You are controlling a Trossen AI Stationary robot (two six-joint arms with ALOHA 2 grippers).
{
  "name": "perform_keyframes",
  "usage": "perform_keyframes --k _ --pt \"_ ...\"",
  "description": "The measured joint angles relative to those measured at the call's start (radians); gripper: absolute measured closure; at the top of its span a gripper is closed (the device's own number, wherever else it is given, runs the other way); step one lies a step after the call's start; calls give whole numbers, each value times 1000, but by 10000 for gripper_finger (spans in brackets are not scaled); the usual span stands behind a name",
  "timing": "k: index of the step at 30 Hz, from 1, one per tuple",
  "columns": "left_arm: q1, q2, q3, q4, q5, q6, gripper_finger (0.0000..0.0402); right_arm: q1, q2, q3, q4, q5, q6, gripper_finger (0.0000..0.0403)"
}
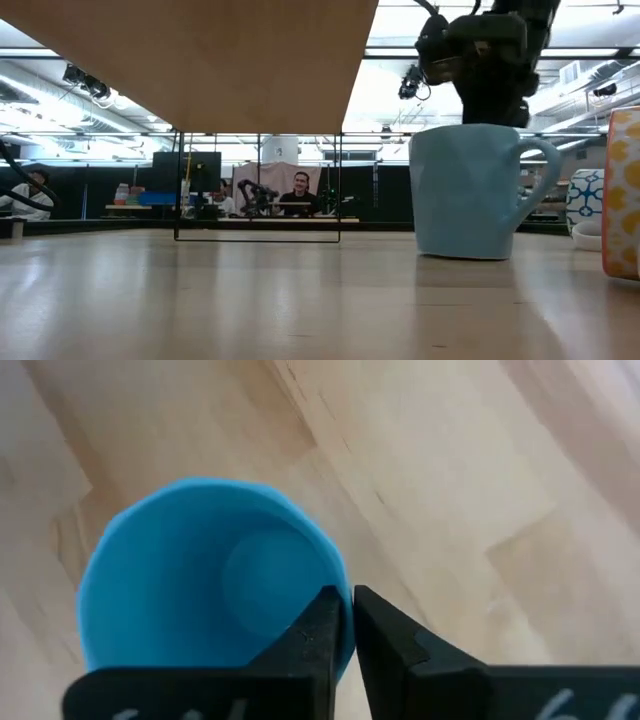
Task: Place coffee mugs
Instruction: Put the left blue mug on the shelf aligned with the yellow mug
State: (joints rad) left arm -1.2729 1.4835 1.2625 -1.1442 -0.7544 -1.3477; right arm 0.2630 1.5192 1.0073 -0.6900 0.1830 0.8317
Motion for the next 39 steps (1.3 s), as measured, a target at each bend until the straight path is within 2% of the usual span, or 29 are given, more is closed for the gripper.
perform_keyframes --k 5,9,20,25,33,39 --pt "0 0 0 0 0 0 253 -45 0 1 7 -77 -229 373" --pt "0 0 0 0 0 0 253 -68 0 2 15 -128 -301 366" --pt "0 0 0 0 0 0 253 -78 0 1 22 -158 -308 305" --pt "0 0 0 0 0 0 253 -80 0 1 23 -159 -256 272" --pt "0 0 0 0 0 0 253 -82 -9 0 23 -211 -210 267" --pt "0 0 0 0 0 0 253 -82 -88 0 -3 -216 -157 267"
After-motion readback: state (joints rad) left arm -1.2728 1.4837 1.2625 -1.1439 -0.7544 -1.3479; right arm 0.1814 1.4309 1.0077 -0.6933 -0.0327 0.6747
